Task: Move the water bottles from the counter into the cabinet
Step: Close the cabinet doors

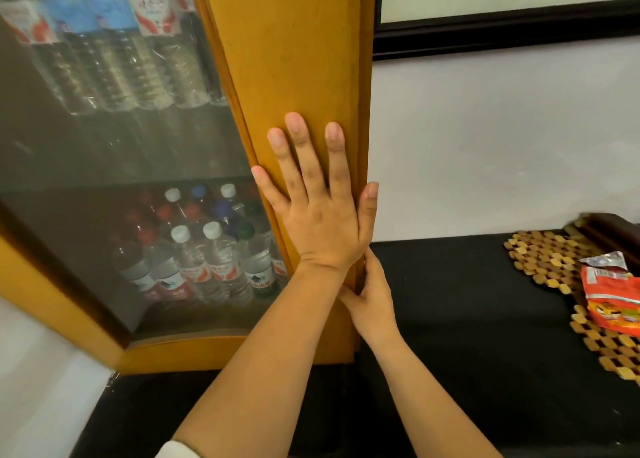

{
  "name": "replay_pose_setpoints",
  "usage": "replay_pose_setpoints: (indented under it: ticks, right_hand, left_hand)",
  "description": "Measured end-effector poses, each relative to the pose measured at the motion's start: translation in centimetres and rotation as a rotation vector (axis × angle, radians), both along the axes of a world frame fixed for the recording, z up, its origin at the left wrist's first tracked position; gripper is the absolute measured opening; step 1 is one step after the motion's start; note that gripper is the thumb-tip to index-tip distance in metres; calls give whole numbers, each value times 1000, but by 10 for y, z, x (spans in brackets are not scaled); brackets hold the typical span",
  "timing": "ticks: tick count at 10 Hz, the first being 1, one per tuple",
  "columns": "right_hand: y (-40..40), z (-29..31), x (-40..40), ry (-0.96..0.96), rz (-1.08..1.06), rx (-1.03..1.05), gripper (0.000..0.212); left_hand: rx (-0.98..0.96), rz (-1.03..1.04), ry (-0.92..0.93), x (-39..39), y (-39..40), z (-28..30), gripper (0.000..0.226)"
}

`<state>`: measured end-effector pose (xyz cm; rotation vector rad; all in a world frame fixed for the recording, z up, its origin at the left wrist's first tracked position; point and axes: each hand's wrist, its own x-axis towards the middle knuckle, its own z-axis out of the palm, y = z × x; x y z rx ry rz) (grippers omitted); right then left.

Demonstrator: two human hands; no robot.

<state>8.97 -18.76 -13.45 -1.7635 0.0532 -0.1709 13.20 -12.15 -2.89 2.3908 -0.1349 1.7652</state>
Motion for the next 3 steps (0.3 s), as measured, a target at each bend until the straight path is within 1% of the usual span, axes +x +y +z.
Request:
replay_pose_setpoints:
  ticks: [1,2,3]
  right_hand:
    - [2,7,-6,13,-9,-9,74]
    - [2,21,-20,14,-53,-31,66]
    - [-7,24,-63,43,-88,-58,54]
  left_hand:
    - [8,9,68,-8,2,-2,70]
    - [44,-97,189,-20,11,6,63]
    - [145,-300,428,-69,35,-51,56]
